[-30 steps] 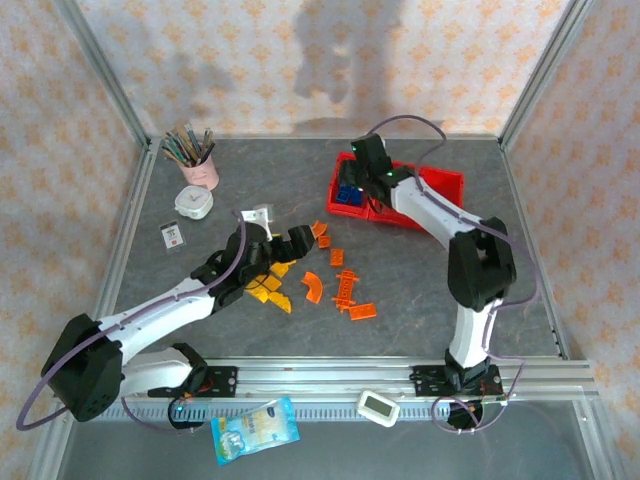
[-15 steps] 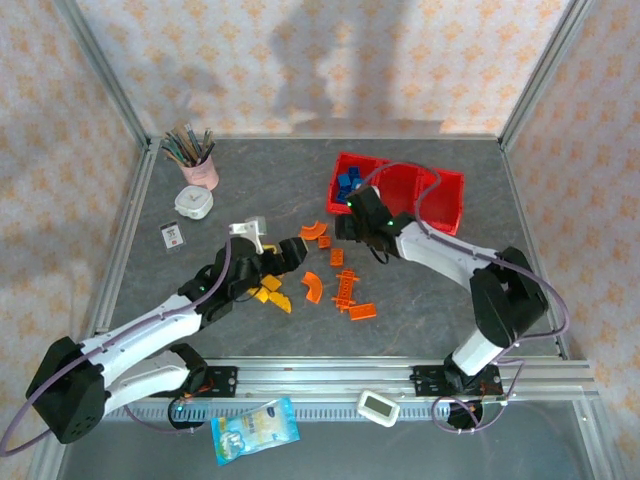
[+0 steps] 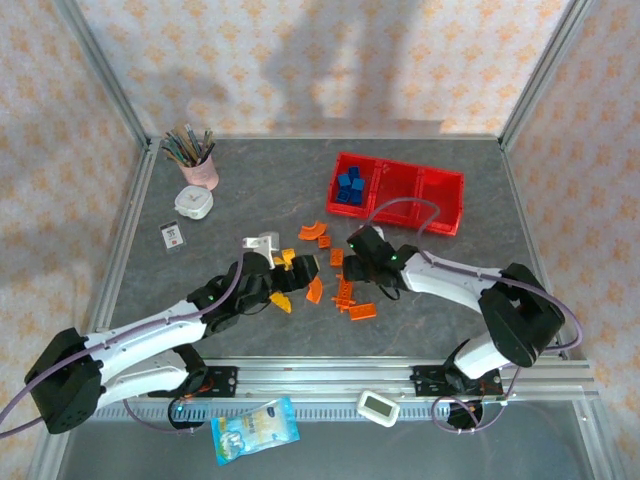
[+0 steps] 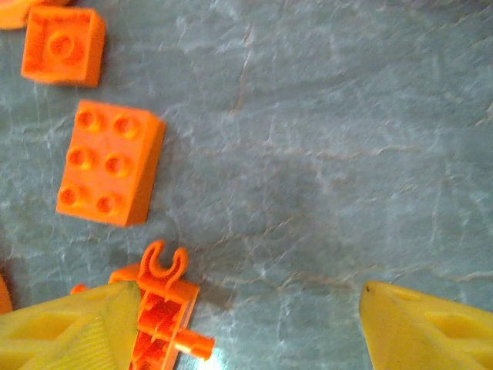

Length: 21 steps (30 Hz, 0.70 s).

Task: Sort the legos into containers by color
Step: Pick up the lego from the bottom-center of the table.

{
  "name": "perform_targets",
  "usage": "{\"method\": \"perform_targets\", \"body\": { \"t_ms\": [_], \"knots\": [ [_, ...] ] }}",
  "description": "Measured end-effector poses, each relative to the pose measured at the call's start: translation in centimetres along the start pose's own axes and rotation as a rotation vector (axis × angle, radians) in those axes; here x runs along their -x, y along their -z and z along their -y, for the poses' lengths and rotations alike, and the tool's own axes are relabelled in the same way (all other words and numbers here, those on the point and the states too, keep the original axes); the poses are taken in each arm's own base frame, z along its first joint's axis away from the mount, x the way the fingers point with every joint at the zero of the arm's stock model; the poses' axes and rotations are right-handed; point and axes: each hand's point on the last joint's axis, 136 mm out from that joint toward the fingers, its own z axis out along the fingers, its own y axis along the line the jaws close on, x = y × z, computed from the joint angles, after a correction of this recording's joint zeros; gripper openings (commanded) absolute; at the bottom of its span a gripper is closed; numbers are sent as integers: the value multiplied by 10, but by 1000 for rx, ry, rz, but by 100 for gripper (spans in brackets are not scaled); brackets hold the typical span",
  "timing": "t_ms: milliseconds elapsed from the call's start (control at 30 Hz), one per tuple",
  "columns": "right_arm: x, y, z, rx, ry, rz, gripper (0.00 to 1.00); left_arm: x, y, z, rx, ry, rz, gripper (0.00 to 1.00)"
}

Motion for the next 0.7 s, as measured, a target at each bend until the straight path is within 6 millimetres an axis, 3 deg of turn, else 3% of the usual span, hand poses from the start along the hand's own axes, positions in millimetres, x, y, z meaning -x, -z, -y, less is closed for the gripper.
{"method": "perform_targets", "body": {
  "t_ms": [333,700],
  "knots": [
    [-25,5,-34,57,-84,-33,73,2,2,-4,15,10,23,99],
    [-51,-14,-38,4,-170,-100,55,6,6,-4,15,14,47,99]
  ]
}}
